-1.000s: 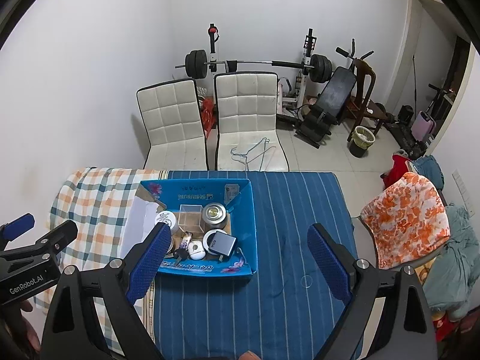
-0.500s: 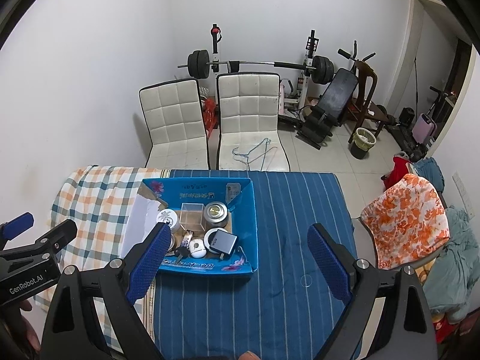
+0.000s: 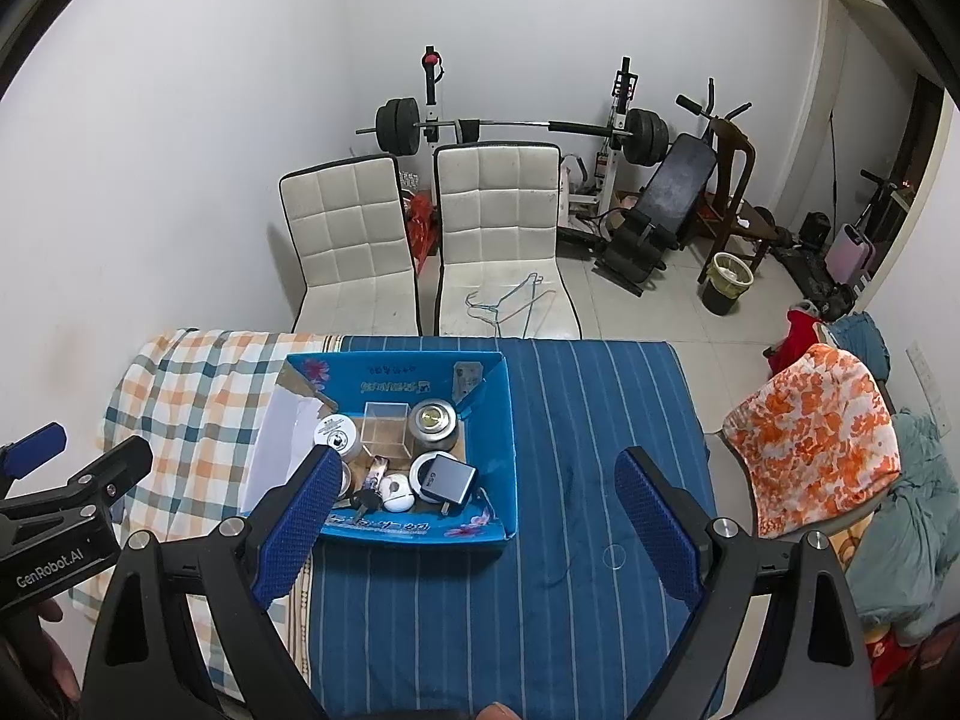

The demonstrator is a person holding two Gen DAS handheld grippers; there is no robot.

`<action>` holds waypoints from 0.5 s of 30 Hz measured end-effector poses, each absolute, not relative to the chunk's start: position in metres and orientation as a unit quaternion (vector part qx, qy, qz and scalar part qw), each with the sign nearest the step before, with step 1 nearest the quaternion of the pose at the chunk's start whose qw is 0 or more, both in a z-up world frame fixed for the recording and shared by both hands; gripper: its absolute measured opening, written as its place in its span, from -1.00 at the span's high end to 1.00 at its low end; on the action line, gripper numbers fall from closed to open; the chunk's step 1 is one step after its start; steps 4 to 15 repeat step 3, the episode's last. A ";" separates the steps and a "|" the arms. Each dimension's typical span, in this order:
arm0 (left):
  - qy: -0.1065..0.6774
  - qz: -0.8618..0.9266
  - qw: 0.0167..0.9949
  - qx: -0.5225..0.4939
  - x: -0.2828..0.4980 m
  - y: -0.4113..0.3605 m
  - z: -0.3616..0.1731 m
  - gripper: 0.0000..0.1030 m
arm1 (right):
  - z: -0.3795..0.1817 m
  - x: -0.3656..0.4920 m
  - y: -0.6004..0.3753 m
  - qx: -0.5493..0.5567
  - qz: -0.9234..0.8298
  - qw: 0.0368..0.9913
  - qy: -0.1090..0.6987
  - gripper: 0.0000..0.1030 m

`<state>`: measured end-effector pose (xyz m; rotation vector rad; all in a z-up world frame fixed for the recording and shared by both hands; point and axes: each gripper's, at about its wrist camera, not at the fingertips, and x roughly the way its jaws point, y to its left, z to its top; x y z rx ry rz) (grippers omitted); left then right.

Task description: Organize rigid objects

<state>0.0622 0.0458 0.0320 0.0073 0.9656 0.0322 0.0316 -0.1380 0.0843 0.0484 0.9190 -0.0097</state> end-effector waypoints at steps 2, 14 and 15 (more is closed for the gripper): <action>0.461 0.015 0.887 0.003 0.060 0.049 0.033 -0.96 | 0.084 0.032 -0.138 0.024 -0.004 0.896 0.444 -0.83; 0.460 0.015 0.888 0.003 0.060 0.049 0.034 -0.96 | 0.085 0.031 -0.138 0.024 -0.004 0.895 0.445 -0.83; 0.460 0.015 0.888 0.003 0.060 0.049 0.034 -0.96 | 0.085 0.031 -0.138 0.024 -0.004 0.895 0.445 -0.83</action>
